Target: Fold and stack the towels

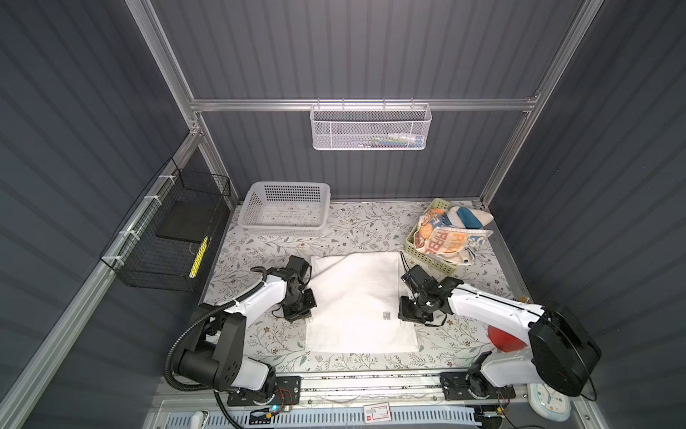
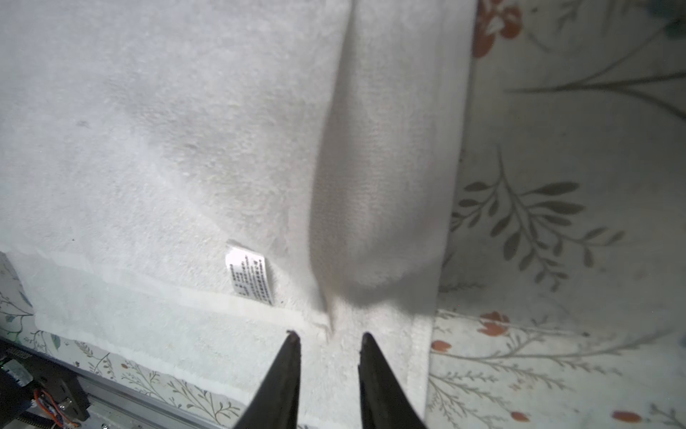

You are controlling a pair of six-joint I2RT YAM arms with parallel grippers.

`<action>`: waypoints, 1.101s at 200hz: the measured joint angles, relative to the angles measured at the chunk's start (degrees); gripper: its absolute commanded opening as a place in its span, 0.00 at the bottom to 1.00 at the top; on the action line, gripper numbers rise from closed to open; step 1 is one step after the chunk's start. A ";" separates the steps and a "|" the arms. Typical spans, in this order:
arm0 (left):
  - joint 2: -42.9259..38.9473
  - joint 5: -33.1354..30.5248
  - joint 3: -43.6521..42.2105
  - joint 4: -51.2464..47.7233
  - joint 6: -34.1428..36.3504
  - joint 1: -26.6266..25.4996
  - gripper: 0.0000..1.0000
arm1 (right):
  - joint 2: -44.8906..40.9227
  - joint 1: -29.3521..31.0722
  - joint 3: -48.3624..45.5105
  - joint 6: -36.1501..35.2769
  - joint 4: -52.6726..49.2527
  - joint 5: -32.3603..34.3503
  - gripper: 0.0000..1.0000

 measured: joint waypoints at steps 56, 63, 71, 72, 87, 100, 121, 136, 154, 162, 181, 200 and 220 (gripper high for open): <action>-0.20 3.61 0.28 1.75 -0.17 0.00 0.00 | 5.68 0.02 0.96 -0.09 1.27 -1.62 0.37; -0.20 4.35 0.28 2.21 -0.22 0.00 0.00 | 6.16 0.02 1.05 -0.17 1.27 -1.79 0.35; -0.20 5.49 0.28 2.97 -0.39 0.00 0.00 | 6.69 0.02 1.22 -0.20 1.29 -1.99 0.31; -0.20 5.57 0.28 3.04 -0.39 0.00 0.00 | 6.75 0.02 1.25 -0.17 1.29 -2.01 0.30; -0.17 7.89 0.28 4.85 -0.70 0.00 0.00 | 7.54 0.04 2.19 -0.44 1.27 -2.43 0.23; -0.09 9.60 0.28 6.21 -0.81 0.00 0.00 | 7.61 0.15 3.32 -0.55 1.27 -2.54 0.16; 0.74 11.26 0.81 7.19 -0.79 0.00 0.00 | 7.37 0.24 5.53 -1.33 1.11 -2.43 0.11; 1.73 11.93 2.16 7.04 -0.57 0.00 0.00 | 7.06 0.26 7.15 -1.97 0.55 -2.16 0.05; 2.62 12.28 4.31 6.95 -0.07 0.00 0.00 | 7.04 0.26 8.70 -2.67 0.07 -2.23 0.00; 2.82 12.44 5.31 6.78 0.15 0.07 0.00 | 7.04 0.24 9.07 -3.06 -0.13 -2.27 0.00; 2.97 12.74 7.87 5.73 0.72 0.37 0.00 | 6.82 0.02 10.10 -4.00 -1.66 -2.19 0.00; 2.99 12.90 11.65 3.56 1.68 0.76 0.00 | 5.55 -1.31 13.20 -5.57 -5.35 -1.79 0.00; 2.95 13.05 17.33 1.05 2.99 1.11 0.00 | 2.34 -3.87 18.80 -7.74 -9.46 -0.63 0.00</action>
